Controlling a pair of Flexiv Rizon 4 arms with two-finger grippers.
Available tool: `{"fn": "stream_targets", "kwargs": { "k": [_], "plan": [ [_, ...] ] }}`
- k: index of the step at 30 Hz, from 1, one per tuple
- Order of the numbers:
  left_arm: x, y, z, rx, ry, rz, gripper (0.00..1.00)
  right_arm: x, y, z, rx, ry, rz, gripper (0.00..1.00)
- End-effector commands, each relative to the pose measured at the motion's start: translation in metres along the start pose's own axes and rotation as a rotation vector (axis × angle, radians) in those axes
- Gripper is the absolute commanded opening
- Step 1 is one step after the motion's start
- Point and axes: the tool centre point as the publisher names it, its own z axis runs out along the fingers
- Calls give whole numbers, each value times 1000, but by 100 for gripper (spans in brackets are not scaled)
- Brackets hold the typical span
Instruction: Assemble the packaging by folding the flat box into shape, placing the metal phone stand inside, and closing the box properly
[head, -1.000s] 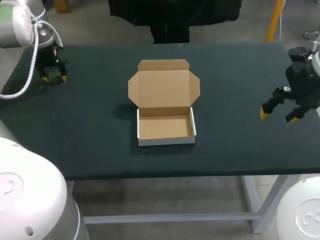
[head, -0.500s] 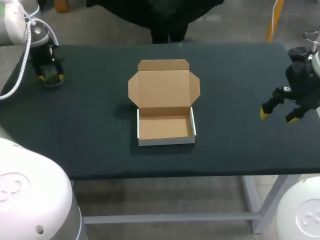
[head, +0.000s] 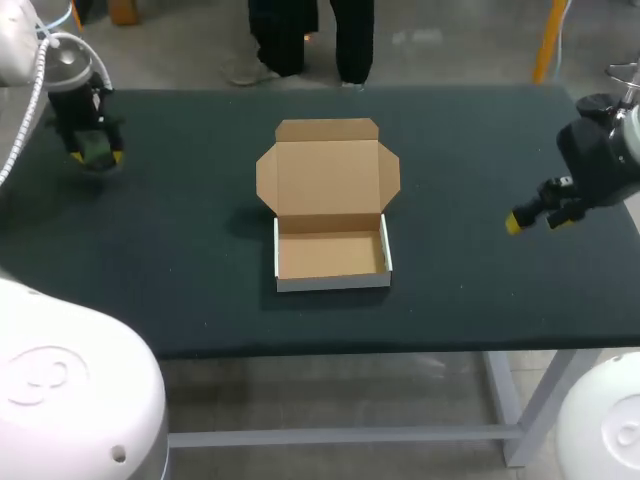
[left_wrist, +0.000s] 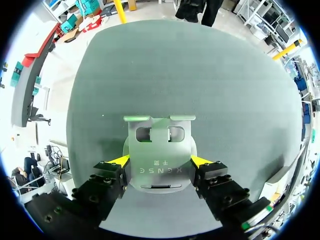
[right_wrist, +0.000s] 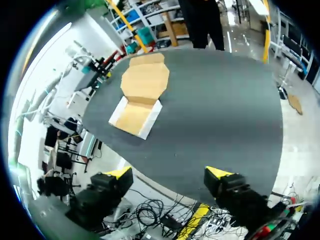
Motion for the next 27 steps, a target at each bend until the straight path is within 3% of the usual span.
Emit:
{"fn": "stream_targets", "kwargs": {
  "k": [1,8,24,27],
  "plan": [
    [3,22,-17,51,11,15,0,-3,-13,5,-83,12,-143,100],
    [15,39,-33,51,7,46,0,0,-15,9,-62,2,-315,100],
    [47,76,-59,62,-15,93,0,0,-15,10,-61,1,-328,100],
    [54,82,-62,74,-31,110,0,1,-14,12,-94,-5,-418,100]
  ]
}}
